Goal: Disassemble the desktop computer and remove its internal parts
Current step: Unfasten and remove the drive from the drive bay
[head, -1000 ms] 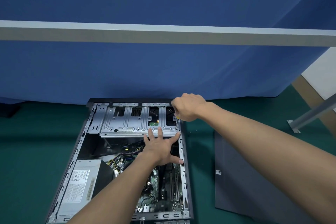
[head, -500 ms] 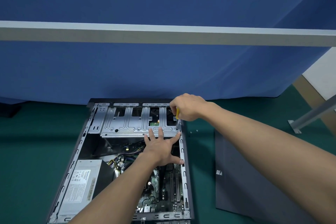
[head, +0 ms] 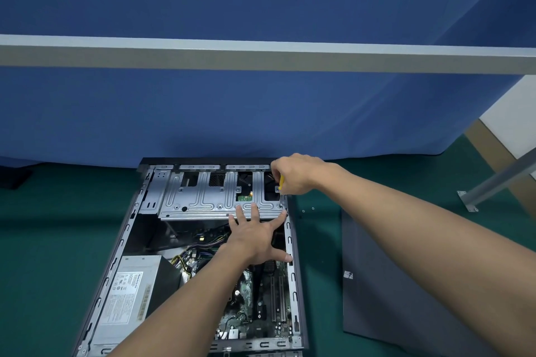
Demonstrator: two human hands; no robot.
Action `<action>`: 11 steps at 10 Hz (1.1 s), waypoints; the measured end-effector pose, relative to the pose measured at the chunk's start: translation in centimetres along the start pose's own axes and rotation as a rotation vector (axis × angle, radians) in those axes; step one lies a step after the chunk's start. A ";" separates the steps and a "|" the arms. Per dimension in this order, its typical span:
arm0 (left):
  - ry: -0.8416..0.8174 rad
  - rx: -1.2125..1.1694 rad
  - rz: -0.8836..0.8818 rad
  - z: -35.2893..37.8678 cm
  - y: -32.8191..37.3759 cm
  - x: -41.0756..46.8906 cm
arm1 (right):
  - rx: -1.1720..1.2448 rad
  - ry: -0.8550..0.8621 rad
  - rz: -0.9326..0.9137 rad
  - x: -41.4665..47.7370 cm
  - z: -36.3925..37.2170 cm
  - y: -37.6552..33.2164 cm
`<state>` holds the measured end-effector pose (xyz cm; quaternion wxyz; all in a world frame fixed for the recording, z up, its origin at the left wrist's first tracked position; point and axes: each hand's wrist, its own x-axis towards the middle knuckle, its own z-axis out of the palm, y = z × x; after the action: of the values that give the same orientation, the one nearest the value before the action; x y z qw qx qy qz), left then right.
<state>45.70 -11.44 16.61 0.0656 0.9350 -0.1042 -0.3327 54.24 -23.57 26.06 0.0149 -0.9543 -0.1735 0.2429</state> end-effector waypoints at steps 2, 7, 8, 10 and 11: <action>0.001 -0.003 0.000 0.1 -0.1 0.0 | -0.121 0.107 0.092 0.1 0.0 -0.2; 0.002 -0.004 -0.006 0.1 0.0 -0.1 | -0.083 0.141 0.006 -0.3 0.5 -0.1; 0.001 0.001 -0.007 0.0 0.0 -0.1 | 0.005 0.043 -0.053 -0.3 0.2 0.0; 0.004 0.006 -0.009 0.1 0.0 0.0 | -0.136 0.152 0.101 -0.2 0.4 -0.5; 0.004 0.002 -0.008 0.2 -0.1 0.1 | -0.131 0.139 0.026 -0.3 0.0 -0.4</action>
<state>45.67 -11.42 16.37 0.0635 0.9361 -0.1007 -0.3310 53.83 -23.29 26.22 -0.0385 -0.9699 -0.1753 0.1646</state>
